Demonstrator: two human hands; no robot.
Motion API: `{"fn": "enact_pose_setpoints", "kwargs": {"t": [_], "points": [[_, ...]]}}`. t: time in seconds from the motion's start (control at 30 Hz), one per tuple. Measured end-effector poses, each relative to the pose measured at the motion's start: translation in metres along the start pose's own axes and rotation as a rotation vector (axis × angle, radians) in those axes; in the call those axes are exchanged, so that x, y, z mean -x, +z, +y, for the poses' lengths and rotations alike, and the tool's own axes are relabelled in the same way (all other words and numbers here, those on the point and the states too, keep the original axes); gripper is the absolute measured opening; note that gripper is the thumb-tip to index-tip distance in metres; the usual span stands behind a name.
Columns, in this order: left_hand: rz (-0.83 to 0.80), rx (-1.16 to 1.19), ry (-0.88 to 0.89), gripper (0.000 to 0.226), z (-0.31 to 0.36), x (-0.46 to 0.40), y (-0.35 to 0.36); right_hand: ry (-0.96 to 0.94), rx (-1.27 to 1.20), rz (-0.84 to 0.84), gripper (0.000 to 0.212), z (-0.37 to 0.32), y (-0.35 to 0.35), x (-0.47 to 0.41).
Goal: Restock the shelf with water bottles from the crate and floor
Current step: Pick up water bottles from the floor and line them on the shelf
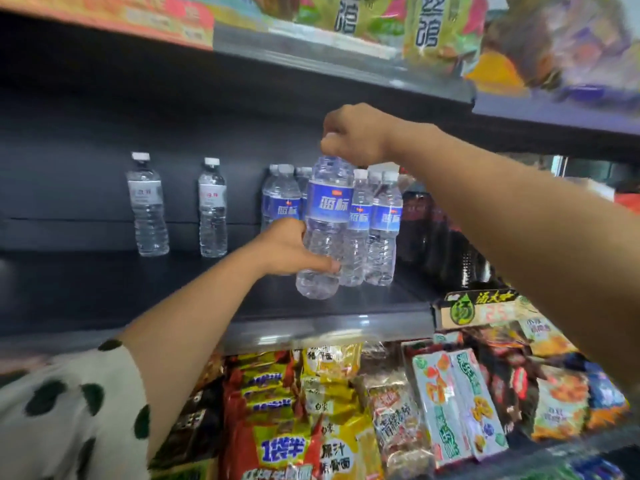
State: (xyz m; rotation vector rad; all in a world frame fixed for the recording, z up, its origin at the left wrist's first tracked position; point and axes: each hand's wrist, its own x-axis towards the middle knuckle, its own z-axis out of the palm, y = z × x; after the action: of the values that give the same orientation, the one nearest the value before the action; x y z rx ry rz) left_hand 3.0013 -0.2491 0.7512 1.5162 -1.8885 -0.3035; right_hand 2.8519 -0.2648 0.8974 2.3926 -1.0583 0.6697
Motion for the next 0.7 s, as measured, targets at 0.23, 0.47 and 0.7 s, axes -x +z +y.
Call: {"fn": "enact_pose_setpoints", "kwargs": {"t": [0.23, 0.47, 0.7], "points": [[0.08, 0.029, -0.095, 0.049, -0.017, -0.037, 0.028, -0.05, -0.038, -0.084, 0.026, 0.036, 0.058, -0.042], [0.137, -0.003, -0.161, 0.049, -0.025, -0.057, 0.039, -0.084, -0.013, -0.126, 0.035, 0.05, 0.086, -0.068], [0.194, -0.052, -0.208, 0.037, -0.025, -0.064, 0.046, -0.152, 0.034, -0.126, 0.034, 0.055, 0.088, -0.075]]}}
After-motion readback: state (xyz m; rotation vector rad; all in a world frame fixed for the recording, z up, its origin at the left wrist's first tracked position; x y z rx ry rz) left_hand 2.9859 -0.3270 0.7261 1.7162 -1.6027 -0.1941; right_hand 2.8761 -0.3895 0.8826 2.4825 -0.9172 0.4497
